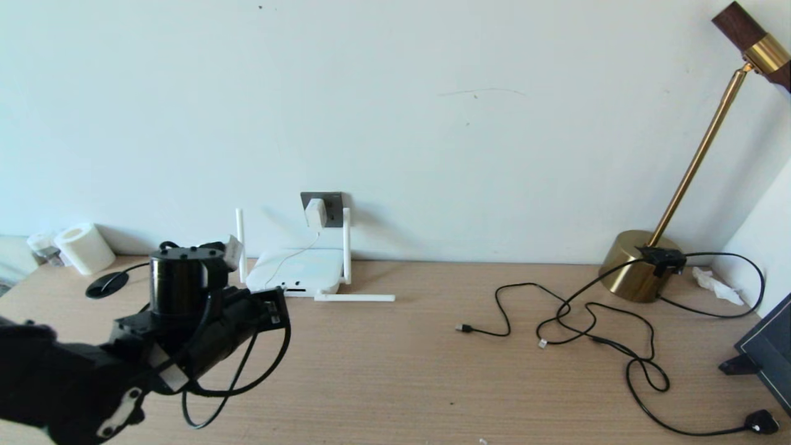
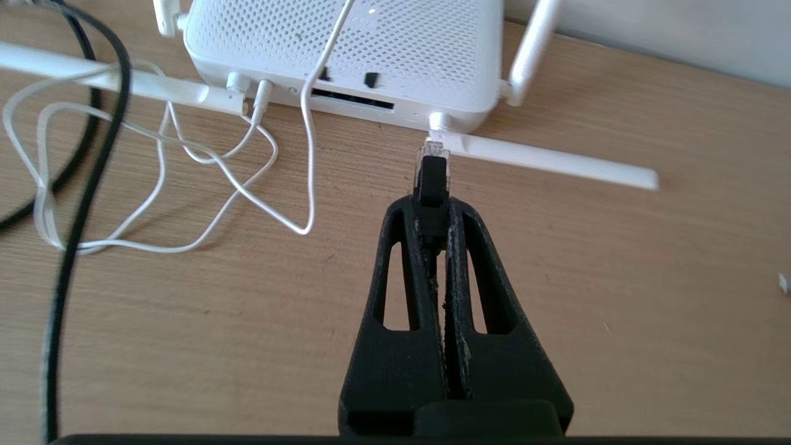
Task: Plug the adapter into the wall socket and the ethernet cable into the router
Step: Align cable and router interface
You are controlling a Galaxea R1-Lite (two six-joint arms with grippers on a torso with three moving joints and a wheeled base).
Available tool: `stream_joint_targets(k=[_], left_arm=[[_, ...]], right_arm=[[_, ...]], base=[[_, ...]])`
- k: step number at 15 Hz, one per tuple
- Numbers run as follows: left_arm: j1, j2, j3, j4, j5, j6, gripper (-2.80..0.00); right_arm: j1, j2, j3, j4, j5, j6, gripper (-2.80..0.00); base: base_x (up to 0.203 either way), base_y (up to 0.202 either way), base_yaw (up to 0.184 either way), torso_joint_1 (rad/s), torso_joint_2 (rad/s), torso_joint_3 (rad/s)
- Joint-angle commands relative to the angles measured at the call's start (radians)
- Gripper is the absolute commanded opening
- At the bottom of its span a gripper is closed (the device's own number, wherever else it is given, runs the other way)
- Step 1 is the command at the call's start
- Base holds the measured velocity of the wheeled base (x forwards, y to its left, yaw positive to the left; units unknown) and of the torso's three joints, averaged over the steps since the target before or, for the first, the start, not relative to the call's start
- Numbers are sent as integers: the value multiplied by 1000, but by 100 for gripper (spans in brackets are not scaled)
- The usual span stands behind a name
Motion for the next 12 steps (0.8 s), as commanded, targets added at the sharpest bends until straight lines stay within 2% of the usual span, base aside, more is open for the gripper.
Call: stream_joint_targets(k=[1,3,6,7,8,10,12], left_arm=[[2,148,-4,-83,8,-15,-280],[0,177,-6,-100,12,-27,-280],[-1,236,-11,-138,32,-28,-280],[0,268,-11,-185,47,-28,-280],[5,298,-6,-250,57,-25,-280],[8,340,4,-310,68,-21,-280],[6,343,22,-316,73,-23,-280]], right_arm=[[-12,-29,146,-111,52,-9,-280],[-16,-28,232,-257,146,11,-280],[-16,-28,230,-251,130,2,-280],[-16,-28,232,-250,98,-8,-280],[-12,-24,224,-219,105,-16,-280],[64,30,186,-107,201,-12,-280],[153,55,175,-84,245,12,-280]], base=[[0,0,0,0,0,0],[0,0,0,0,0,0],[0,0,0,0,0,0],[0,0,0,0,0,0],[0,0,0,0,0,0],[0,0,0,0,0,0],[0,0,0,0,0,0]])
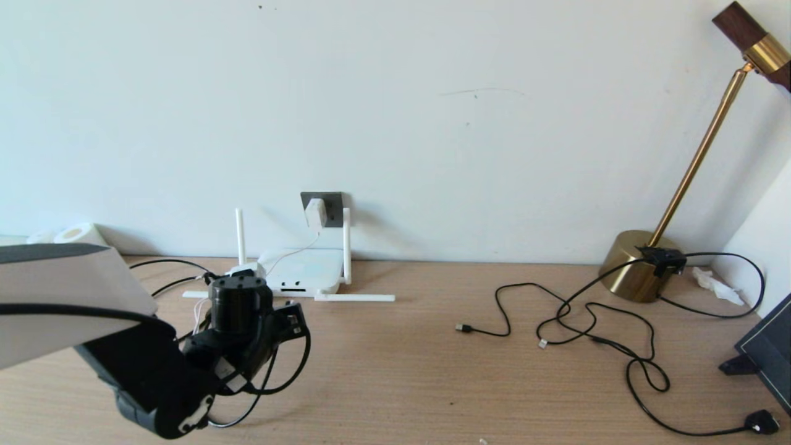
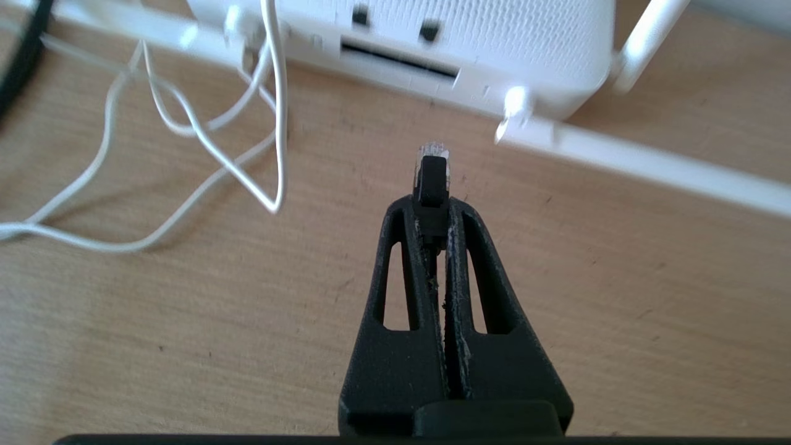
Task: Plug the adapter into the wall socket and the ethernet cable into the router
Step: Align cable and router interface
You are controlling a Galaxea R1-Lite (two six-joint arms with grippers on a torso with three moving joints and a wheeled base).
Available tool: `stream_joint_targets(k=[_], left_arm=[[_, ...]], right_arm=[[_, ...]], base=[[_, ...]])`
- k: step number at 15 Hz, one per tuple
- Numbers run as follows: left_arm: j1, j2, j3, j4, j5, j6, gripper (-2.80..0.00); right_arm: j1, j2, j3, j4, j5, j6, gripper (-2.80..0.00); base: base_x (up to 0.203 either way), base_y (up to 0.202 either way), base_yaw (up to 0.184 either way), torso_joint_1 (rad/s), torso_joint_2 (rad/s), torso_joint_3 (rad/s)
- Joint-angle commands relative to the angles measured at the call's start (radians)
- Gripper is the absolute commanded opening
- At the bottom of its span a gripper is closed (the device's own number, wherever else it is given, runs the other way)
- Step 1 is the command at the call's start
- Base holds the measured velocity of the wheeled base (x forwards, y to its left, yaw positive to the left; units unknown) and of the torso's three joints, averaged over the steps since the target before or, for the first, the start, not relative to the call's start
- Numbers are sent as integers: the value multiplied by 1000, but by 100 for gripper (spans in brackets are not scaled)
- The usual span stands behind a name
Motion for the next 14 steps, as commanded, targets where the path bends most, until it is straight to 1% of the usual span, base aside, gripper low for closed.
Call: stream_joint_targets(k=[1,3,5,6,7,8,9,10,13,14], left_arm=[[0,24,20,-19,3,-3,-280],[1,40,23,-74,2,1,-280],[3,52,24,-89,1,-6,-280],[7,68,25,-92,0,-19,-280],[7,77,33,-116,1,-26,-280],[1,88,34,-156,-1,-18,-280],[-1,107,32,-178,-1,17,-280],[0,125,36,-196,0,45,-280],[0,176,41,-298,0,56,-280],[-3,180,40,-304,-1,59,-280]], right_arm=[[35,-3,-9,4,9,8,-280],[37,-134,-10,6,3,9,-280],[40,-297,-14,14,-35,-9,-280],[42,-334,-12,19,-101,-24,-280],[43,-338,6,19,-231,-42,-280],[44,-335,32,10,-322,-52,-280],[44,-333,47,-19,-339,-57,-280],[44,-332,54,-32,-322,-68,-280],[45,-331,54,-32,-323,-41,-280],[45,-332,54,-32,-325,-22,-280]], base=[[0,0,0,0,0,0],[0,0,0,0,0,0],[0,0,0,0,0,0],[0,0,0,0,0,0],[0,0,0,0,0,0],[0,0,0,0,0,0],[0,0,0,0,0,0],[0,0,0,0,0,0],[0,0,0,0,0,0],[0,0,0,0,0,0]])
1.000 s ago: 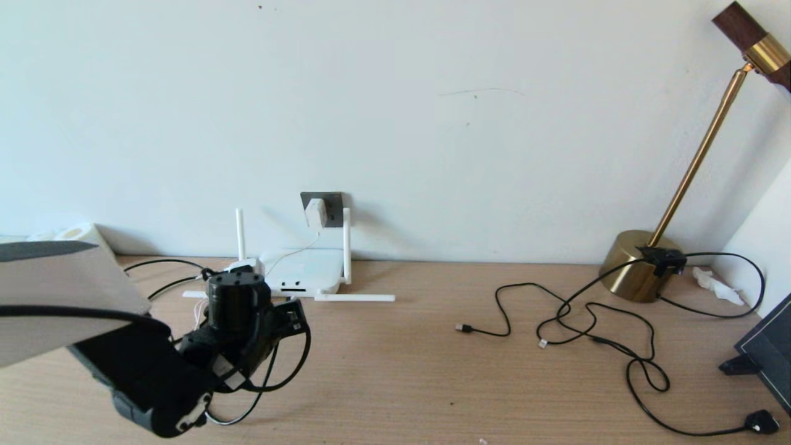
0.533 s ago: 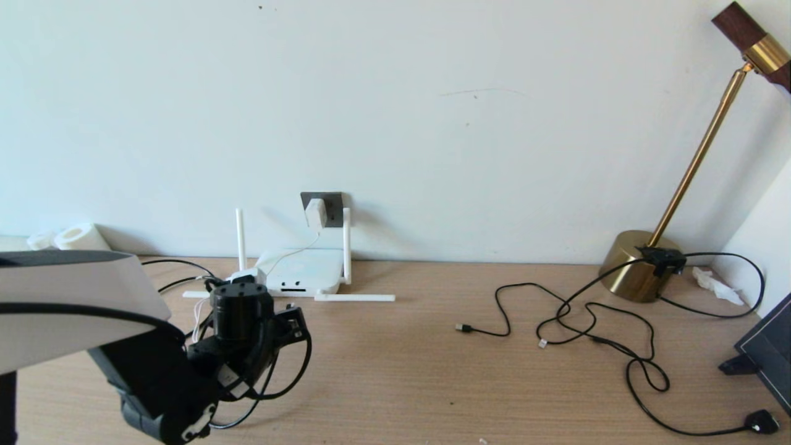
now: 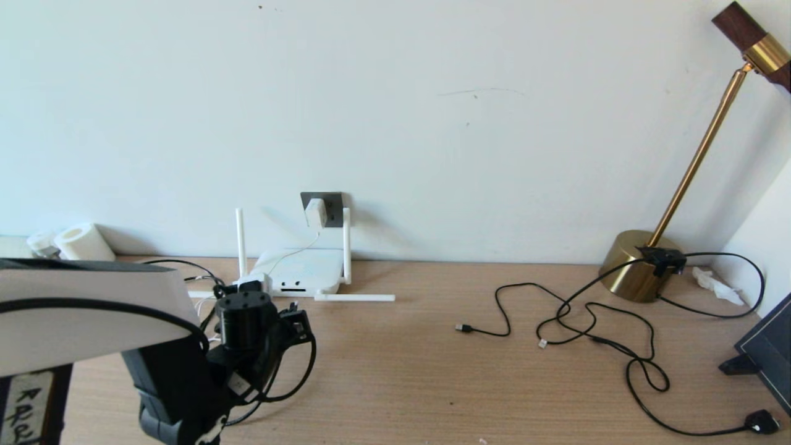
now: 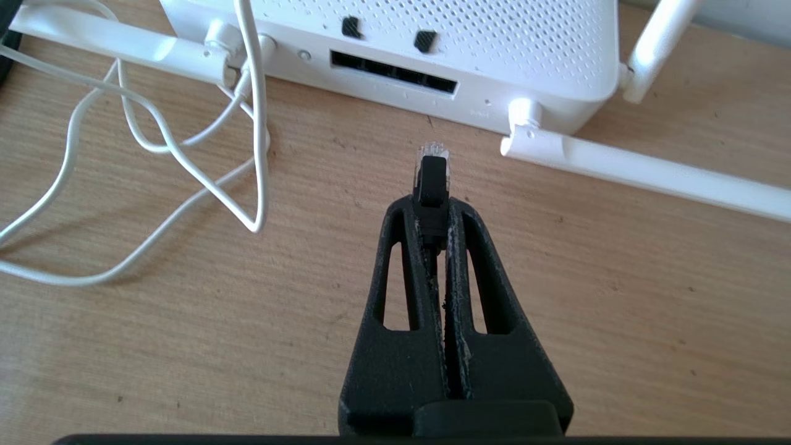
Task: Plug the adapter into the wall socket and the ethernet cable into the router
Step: Align cable and router interface
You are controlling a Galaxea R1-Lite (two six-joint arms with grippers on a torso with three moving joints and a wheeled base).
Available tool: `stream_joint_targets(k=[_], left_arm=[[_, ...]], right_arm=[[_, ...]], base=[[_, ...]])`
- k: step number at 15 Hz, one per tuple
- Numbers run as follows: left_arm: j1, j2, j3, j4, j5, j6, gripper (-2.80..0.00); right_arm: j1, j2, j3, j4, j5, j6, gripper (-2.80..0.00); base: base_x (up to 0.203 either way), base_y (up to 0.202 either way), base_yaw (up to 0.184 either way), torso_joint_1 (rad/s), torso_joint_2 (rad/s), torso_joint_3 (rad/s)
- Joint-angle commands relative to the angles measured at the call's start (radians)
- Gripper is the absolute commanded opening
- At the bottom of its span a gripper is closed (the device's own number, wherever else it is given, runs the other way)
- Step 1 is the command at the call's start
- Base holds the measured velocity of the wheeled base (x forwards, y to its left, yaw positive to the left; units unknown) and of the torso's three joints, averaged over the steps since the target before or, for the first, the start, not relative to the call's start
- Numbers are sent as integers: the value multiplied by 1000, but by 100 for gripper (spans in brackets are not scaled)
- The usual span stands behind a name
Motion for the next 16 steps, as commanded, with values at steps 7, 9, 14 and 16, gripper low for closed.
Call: stream_joint_targets(k=[7,9,14,16], left_arm=[[0,78,41,-150,5,15,-280],[4,78,48,-151,24,11,-280],[15,83,44,-151,7,26,-280],[35,85,43,-151,-19,95,-280]], right_arm=[[0,0,1,-2,-5,61,-280],[0,0,1,-2,-5,61,-280],[0,-2,1,-2,-5,61,-280],[0,0,1,-2,-5,61,-280]], base=[[0,0,0,0,0,0],[0,0,0,0,0,0],[0,0,0,0,0,0],[0,0,0,0,0,0]])
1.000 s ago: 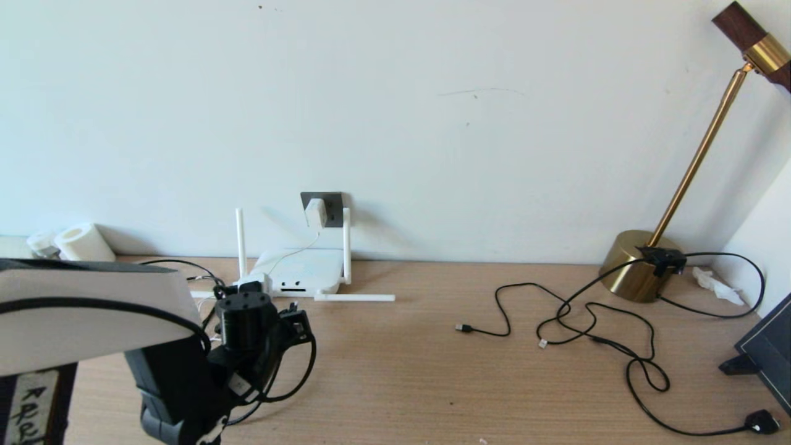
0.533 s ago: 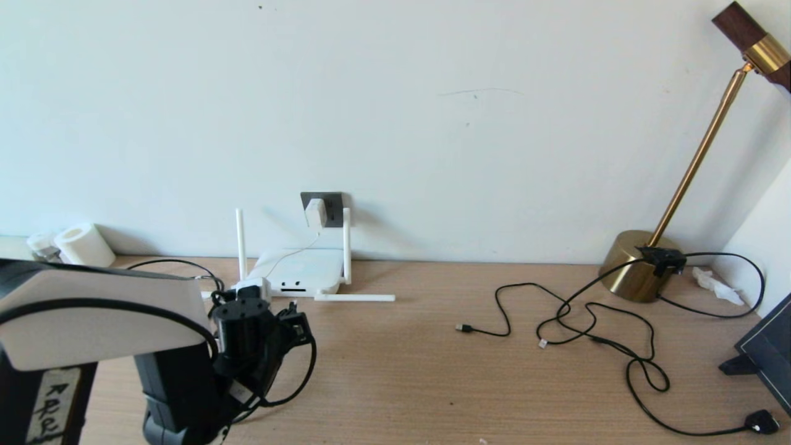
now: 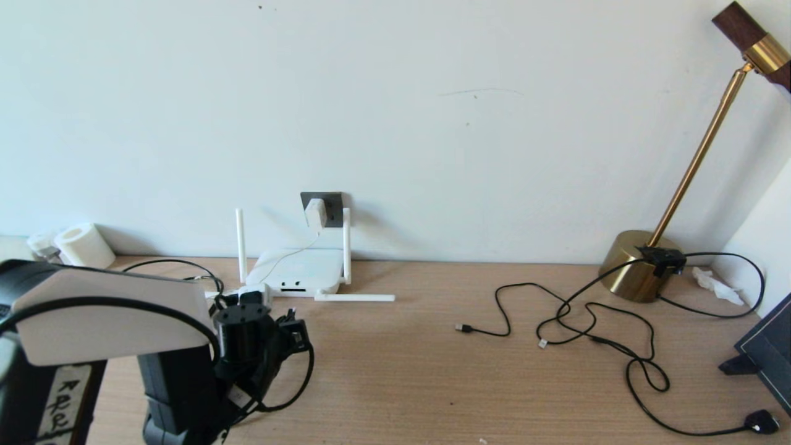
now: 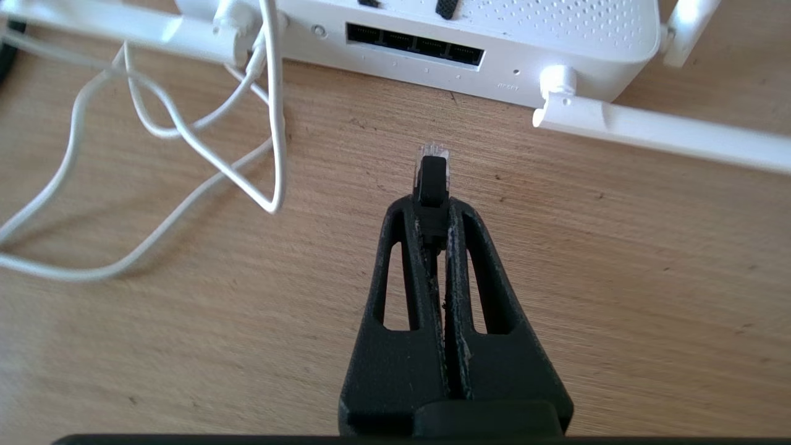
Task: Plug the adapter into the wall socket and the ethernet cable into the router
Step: Align cable and router interface
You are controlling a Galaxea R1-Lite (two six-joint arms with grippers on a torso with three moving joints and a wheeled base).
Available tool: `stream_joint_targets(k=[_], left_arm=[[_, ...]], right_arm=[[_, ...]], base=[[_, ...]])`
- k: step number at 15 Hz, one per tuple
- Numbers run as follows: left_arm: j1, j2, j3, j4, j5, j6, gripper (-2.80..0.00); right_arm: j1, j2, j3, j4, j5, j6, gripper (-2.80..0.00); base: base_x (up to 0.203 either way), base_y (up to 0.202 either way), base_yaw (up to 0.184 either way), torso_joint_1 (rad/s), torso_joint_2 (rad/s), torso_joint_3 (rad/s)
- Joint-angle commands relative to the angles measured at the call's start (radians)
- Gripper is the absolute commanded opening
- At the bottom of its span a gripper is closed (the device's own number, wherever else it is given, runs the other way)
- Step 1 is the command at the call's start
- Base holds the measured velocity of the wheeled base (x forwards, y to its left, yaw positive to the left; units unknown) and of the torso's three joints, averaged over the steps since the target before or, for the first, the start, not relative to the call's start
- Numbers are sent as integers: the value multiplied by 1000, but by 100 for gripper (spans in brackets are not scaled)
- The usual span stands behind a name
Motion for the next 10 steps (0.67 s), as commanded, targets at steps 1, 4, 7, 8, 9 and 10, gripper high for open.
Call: stream_joint_targets(k=[1,4,7,8,9,10], left_arm=[[18,3,-18,-9,-7,39,-280],[29,9,-52,-9,-8,67,-280],[37,14,-72,-9,-17,87,-280],[37,15,-74,-9,-18,86,-280],[36,17,-77,-9,-17,87,-280],[36,18,-78,-9,-16,85,-280]], right_arm=[[0,2,0,0,0,0,-280],[0,1,0,0,0,0,-280],[0,0,0,0,0,0,-280],[0,1,0,0,0,0,-280],[0,2,0,0,0,0,-280],[0,0,0,0,0,0,-280]], base=[[0,0,0,0,0,0],[0,0,0,0,0,0],[0,0,0,0,0,0],[0,0,0,0,0,0],[0,0,0,0,0,0],[0,0,0,0,0,0]])
